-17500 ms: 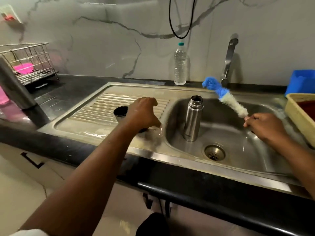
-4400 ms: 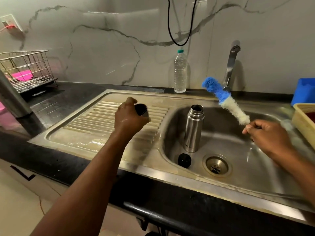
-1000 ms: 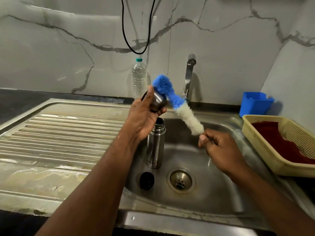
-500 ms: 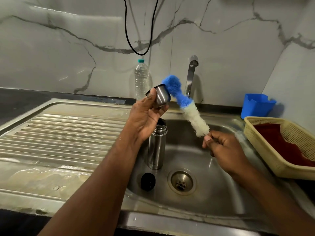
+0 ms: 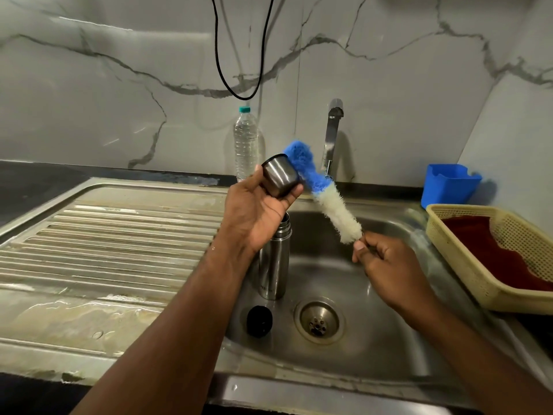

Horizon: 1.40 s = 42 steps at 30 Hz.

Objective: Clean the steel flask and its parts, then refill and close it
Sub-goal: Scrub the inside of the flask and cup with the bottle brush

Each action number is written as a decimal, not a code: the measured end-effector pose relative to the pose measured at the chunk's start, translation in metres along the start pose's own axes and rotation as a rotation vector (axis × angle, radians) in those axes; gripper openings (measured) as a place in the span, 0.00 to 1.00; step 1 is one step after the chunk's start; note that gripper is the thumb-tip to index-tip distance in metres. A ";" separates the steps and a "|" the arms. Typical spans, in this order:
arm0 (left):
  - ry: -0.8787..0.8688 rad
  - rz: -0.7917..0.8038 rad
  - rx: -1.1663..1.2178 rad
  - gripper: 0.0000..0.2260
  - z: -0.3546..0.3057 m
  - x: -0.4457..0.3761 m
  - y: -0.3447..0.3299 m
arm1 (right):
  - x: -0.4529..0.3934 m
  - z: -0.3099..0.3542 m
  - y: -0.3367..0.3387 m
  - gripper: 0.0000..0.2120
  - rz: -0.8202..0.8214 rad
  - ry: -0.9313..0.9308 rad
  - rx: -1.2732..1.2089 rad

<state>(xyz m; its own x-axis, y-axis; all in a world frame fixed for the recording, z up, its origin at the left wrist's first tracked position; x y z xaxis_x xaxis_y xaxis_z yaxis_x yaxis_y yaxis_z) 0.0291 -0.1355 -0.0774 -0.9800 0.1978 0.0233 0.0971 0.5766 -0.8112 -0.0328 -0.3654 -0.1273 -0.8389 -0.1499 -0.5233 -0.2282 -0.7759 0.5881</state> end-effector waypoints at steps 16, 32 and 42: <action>-0.050 -0.103 -0.036 0.15 0.000 -0.004 0.006 | 0.003 0.005 -0.007 0.14 0.012 0.044 -0.020; -0.048 -0.026 0.171 0.20 -0.005 0.001 0.002 | 0.007 0.011 -0.004 0.08 0.012 0.145 0.173; -0.040 -0.047 0.135 0.15 -0.007 -0.002 0.004 | 0.006 0.011 -0.005 0.09 -0.046 0.113 0.147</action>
<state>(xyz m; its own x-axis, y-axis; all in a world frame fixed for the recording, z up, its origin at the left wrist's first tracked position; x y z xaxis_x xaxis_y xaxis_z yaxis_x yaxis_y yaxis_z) 0.0331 -0.1278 -0.0768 -0.9892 0.1401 0.0424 0.0291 0.4717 -0.8813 -0.0418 -0.3557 -0.1268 -0.7669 -0.1907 -0.6128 -0.3416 -0.6870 0.6413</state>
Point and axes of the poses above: each hand's wrist, its own x-axis away from the middle knuckle, its own y-axis out of the back of the hand, z = x × y, the point moved 1 cm from there along -x, towards the middle knuckle, and after that the axes turned 10 degrees about y, right-handed, at the moved point
